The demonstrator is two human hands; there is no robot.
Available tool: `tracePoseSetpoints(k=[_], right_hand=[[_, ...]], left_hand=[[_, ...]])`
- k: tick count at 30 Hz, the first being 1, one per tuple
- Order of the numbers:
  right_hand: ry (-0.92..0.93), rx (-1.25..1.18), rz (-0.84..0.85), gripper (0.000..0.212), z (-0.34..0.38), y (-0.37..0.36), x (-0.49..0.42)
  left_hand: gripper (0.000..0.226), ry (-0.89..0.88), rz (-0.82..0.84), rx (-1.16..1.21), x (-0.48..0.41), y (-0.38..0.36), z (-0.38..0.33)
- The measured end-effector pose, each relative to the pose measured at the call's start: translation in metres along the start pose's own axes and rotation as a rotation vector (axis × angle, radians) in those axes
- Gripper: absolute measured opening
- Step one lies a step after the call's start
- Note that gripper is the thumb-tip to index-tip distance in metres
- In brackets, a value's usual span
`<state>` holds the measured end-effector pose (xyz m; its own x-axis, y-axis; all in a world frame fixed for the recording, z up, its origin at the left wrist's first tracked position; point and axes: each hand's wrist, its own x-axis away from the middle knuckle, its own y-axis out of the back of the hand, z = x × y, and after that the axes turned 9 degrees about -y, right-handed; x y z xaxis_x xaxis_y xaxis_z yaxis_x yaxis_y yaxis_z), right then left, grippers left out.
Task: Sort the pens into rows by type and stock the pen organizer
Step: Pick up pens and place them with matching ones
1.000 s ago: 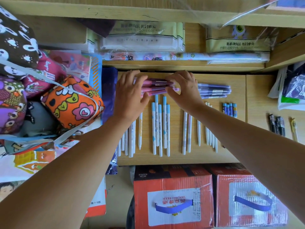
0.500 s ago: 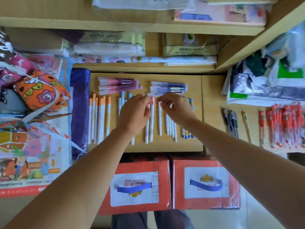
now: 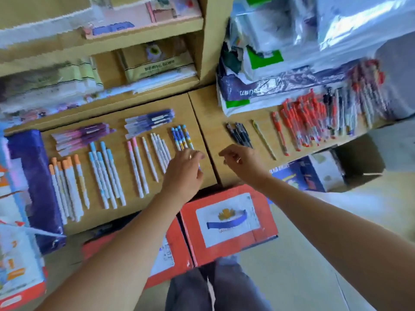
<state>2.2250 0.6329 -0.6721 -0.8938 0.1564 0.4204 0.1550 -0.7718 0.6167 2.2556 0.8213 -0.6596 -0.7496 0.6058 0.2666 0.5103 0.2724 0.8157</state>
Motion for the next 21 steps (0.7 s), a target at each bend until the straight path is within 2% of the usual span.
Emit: tracePoseSetpoints(k=[5, 9, 17, 21], right_hand=[[-0.114, -0.023, -0.107, 0.021, -0.051, 0.043, 0.02], [-0.129, -0.019, -0.104, 0.021, -0.1, 0.088, 0.022], [-0.207, 0.013, -0.081, 0.024, -0.219, 0.207, -0.008], [-0.29, 0.067, -0.103, 0.022, -0.263, 0.264, -0.031]], left_hand=[[0.04, -0.094, 0.068, -0.028, -0.033, -0.021, -0.056], [0.04, -0.145, 0.09, -0.044, -0.067, -0.045, -0.105], [0.039, -0.118, 0.099, -0.092, -0.164, -0.111, -0.215], [0.053, -0.101, 0.119, -0.15, -0.212, -0.131, -0.267]])
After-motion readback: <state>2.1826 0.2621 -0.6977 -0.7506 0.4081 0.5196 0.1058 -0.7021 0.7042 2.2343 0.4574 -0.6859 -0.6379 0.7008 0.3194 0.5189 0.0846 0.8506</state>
